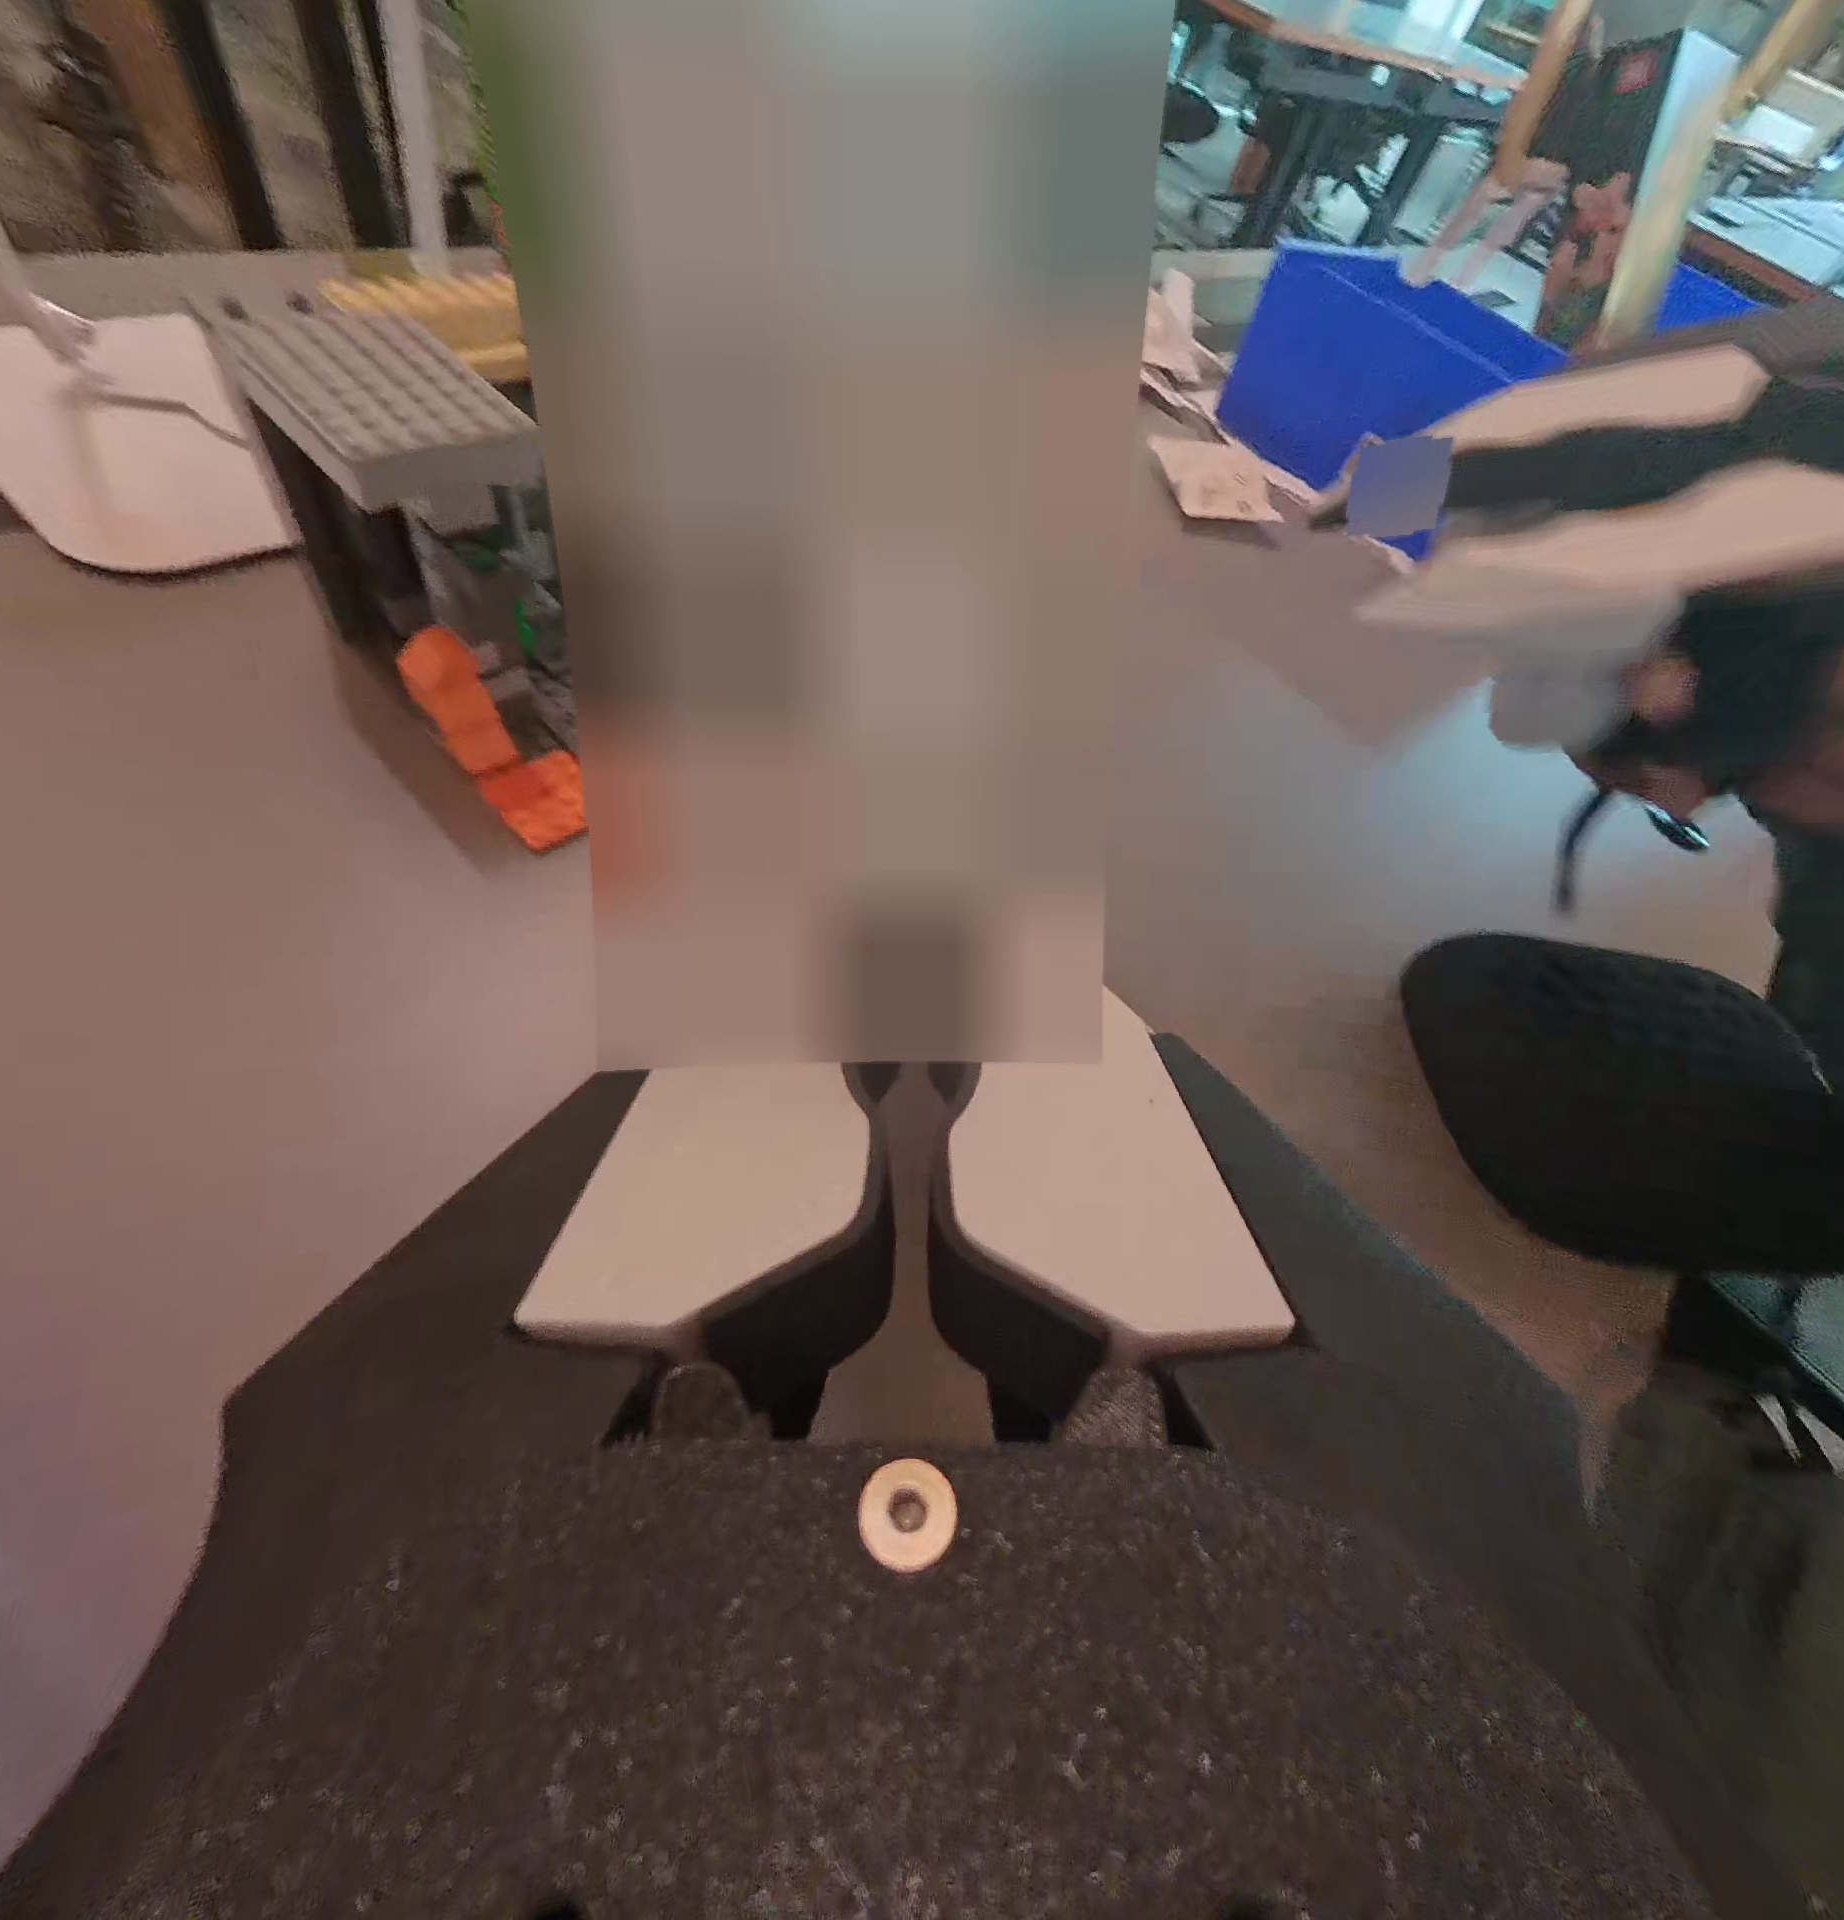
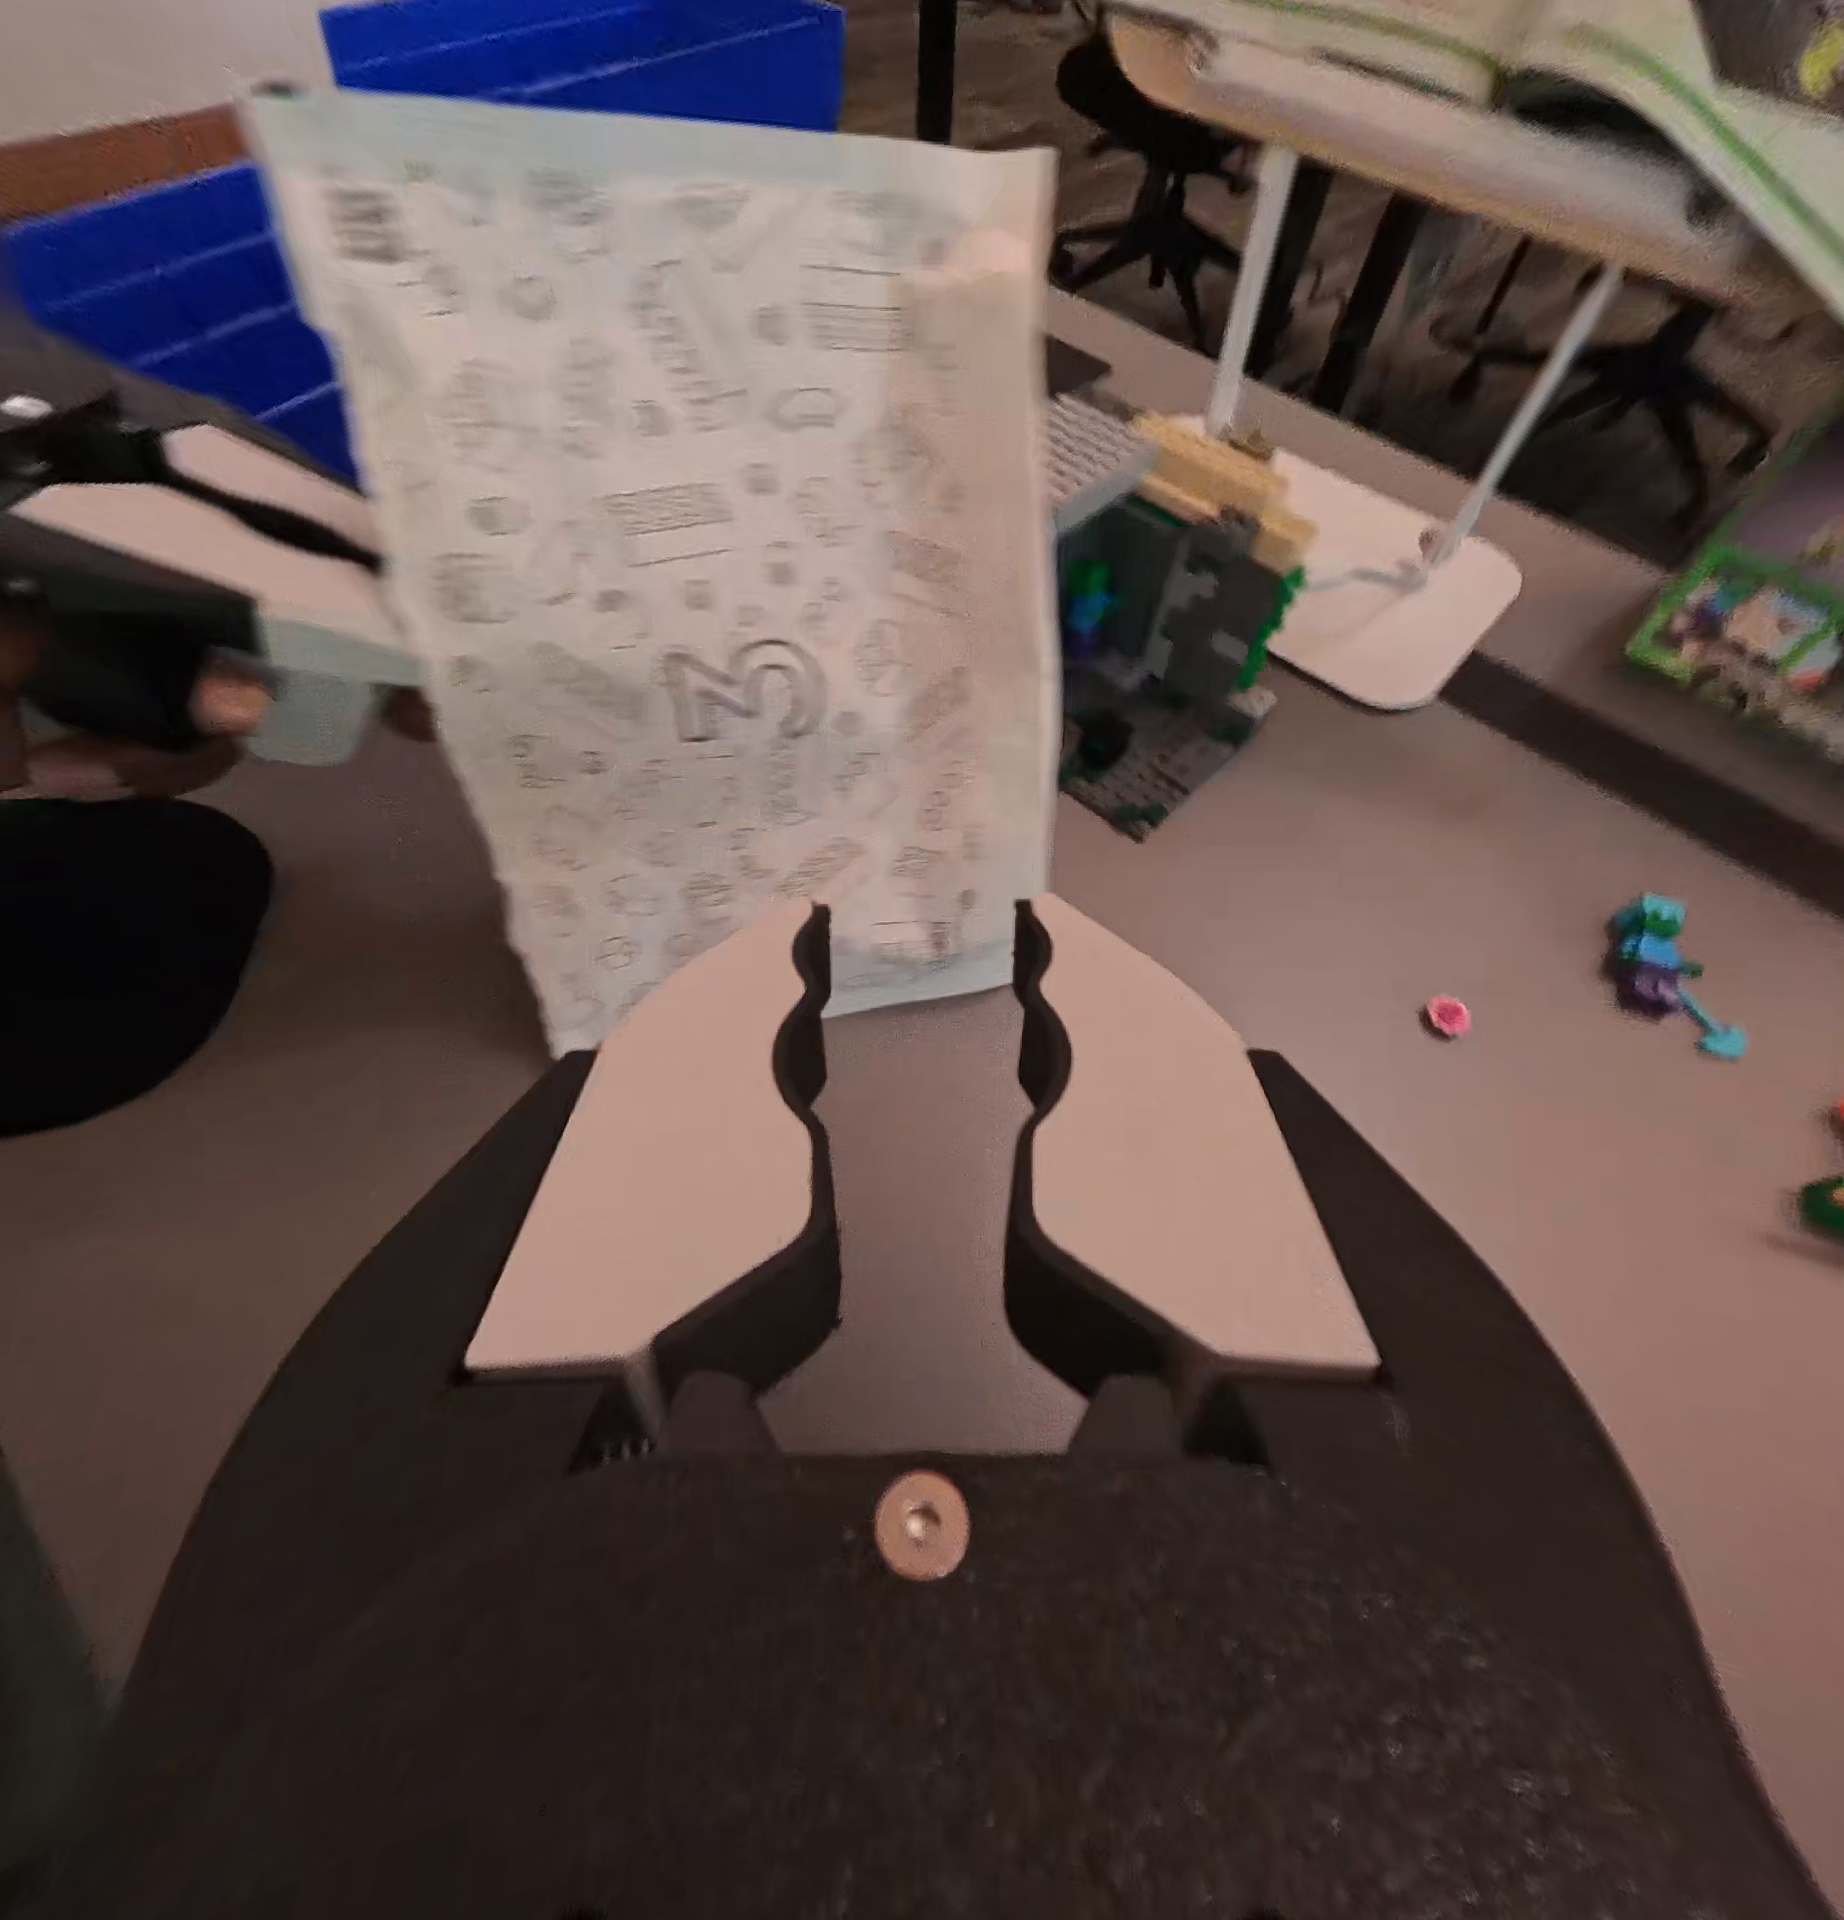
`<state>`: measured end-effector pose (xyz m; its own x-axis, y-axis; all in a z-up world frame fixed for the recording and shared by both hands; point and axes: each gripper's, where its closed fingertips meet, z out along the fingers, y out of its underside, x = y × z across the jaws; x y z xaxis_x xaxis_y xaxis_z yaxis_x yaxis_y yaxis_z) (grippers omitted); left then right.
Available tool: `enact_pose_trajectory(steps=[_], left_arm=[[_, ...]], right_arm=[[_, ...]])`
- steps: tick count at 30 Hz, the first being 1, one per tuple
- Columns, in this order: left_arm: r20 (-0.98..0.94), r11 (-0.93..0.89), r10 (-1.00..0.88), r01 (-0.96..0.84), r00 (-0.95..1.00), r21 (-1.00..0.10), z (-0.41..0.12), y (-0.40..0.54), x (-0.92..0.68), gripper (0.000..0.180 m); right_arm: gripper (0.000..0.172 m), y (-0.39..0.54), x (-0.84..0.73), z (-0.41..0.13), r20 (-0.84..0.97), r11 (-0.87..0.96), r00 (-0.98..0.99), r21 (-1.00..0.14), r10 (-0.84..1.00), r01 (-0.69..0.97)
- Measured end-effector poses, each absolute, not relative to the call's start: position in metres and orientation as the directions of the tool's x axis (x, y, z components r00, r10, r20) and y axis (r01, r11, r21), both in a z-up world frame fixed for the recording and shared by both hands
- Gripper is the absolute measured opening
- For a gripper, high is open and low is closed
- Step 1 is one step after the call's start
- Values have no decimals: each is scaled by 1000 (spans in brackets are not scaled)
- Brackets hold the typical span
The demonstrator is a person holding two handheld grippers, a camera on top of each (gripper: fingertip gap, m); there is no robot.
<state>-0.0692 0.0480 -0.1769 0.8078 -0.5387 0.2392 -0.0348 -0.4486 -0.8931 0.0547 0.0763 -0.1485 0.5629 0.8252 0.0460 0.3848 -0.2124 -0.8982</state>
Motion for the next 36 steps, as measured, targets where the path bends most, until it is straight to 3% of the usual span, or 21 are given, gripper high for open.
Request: enact_pose_trajectory(steps=[7,10,18,27,36], left_arm=[[231,-381,-528,15,818,-924,-152,54,-50,0],[180,-346,-515,-12,838,-938,-147,48,-55,0],[230,-347,-524,41,820,-937,-143,36,-54,0],[241,-346,-523,55,818,-937,-142,33,-58,0],[236,-361,-545,28,804,-932,-148,29,-60,0]], right_arm=[[41,28,-44,-168,325,1,541,-858,776,514],[33,31,-49,-159,290,-4,561,-886,776,464],[39,24,-62,-163,328,4,541,-857,774,515],[22,24,-63,-161,269,-25,565,-888,780,459],[22,14,-66,-165,-112,-256,424,-919,899,301]])
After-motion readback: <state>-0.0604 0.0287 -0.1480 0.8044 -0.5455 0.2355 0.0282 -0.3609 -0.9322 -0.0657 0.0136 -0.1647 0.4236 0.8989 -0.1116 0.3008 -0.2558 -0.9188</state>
